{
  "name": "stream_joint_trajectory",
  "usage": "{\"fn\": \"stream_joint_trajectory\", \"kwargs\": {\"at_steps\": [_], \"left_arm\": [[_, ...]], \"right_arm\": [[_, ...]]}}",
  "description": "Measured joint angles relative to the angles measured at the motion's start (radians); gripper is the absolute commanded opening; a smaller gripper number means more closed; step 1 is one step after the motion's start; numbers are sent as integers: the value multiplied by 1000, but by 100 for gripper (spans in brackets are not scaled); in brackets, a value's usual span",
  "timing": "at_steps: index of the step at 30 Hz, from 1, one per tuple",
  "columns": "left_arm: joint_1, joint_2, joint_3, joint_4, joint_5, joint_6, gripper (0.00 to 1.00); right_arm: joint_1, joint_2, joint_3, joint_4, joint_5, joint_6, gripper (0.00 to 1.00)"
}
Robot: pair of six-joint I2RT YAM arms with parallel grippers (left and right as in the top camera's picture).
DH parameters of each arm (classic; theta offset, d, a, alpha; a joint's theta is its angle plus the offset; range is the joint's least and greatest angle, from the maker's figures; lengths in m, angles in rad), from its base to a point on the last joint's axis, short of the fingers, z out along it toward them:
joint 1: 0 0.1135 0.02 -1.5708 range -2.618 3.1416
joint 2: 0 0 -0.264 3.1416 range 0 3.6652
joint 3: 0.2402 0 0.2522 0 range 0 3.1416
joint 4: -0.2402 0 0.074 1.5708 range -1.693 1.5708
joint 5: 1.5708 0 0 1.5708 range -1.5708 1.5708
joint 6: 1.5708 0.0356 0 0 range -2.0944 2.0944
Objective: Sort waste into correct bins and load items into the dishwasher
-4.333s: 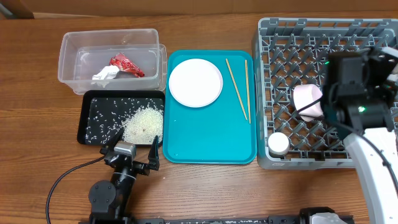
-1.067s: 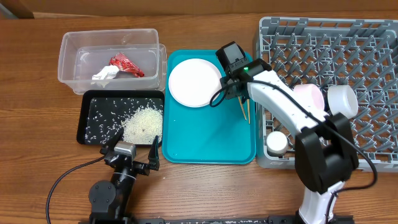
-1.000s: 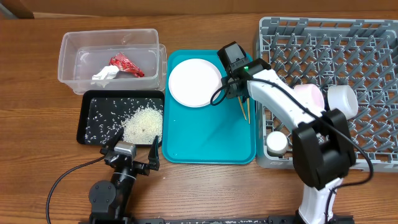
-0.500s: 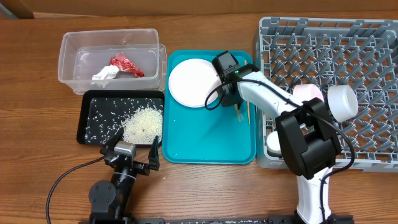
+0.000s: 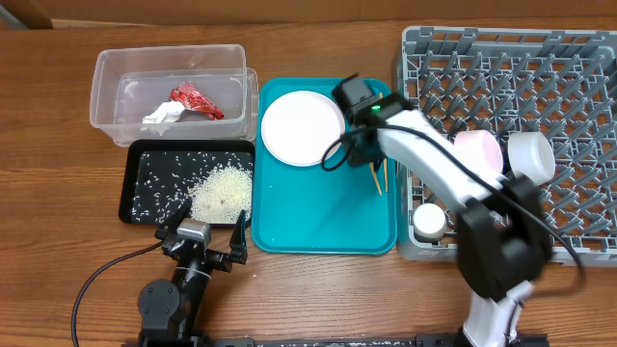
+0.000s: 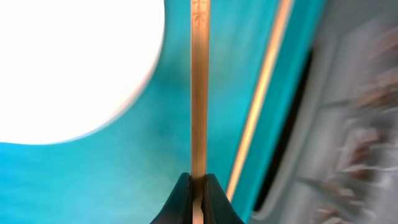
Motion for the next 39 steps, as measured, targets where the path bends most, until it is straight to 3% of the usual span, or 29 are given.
{"fn": "stream_joint_trajectory", "kwargs": {"at_steps": [6,13,15,18,20,26,31,39], "left_arm": [[0,0,0,0,0,0,100],[0,0,0,0,0,0,100],[0,0,0,0,0,0,100],[0,0,0,0,0,0,100],[0,0,0,0,0,0,100],[0,0,0,0,0,0,100],[0,0,0,0,0,0,100],[0,0,0,0,0,0,100]], "right_arm": [[-113,-227,24,60,1,8,4],[-257,-175,28,82,-14,5,4],[-263,-128,28,82,-18,-2,10],[-260,-71,24,85,-17,-14,38],[-256,-56,21,82,-18,-23,43],[-208,-64,44,23,-20,-18,44],[-67,-93,58,22,-44,-19,38],[60,-67,53,123,72,35,36]]}}
